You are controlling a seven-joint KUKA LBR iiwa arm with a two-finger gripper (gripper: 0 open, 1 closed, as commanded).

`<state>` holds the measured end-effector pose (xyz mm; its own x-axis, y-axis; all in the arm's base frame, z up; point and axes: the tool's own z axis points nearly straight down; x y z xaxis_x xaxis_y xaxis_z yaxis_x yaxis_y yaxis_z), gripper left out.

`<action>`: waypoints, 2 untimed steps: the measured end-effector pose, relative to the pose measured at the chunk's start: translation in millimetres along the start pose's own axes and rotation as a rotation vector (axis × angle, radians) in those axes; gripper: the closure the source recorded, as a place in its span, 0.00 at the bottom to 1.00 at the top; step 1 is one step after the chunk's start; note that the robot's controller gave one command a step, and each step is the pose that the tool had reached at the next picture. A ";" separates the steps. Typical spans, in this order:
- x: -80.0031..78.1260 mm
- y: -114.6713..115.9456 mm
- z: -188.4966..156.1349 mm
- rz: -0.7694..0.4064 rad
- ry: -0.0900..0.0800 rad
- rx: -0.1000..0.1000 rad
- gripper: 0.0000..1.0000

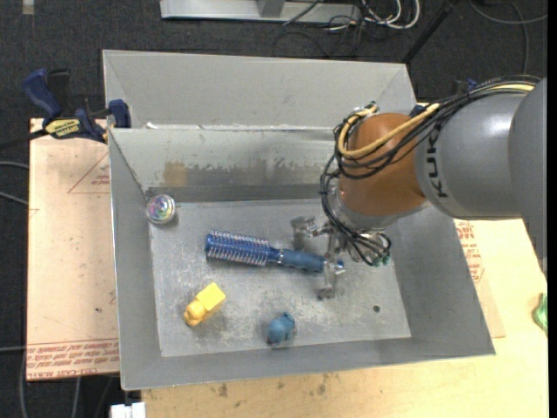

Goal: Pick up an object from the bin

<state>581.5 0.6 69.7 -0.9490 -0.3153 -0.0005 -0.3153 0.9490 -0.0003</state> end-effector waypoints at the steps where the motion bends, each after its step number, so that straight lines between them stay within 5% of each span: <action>1: -1.3 1.3 -0.9 0.000 -0.003 -0.001 1.00; 2: 12.0 23.9 -123.6 0.002 -0.009 0.001 1.00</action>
Offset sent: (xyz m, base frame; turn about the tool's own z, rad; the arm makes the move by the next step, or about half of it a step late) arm 0.0000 0.0000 0.0000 0.0000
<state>562.5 19.5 193.3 -0.9495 -0.3137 -0.0093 -0.3137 0.9495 -0.0016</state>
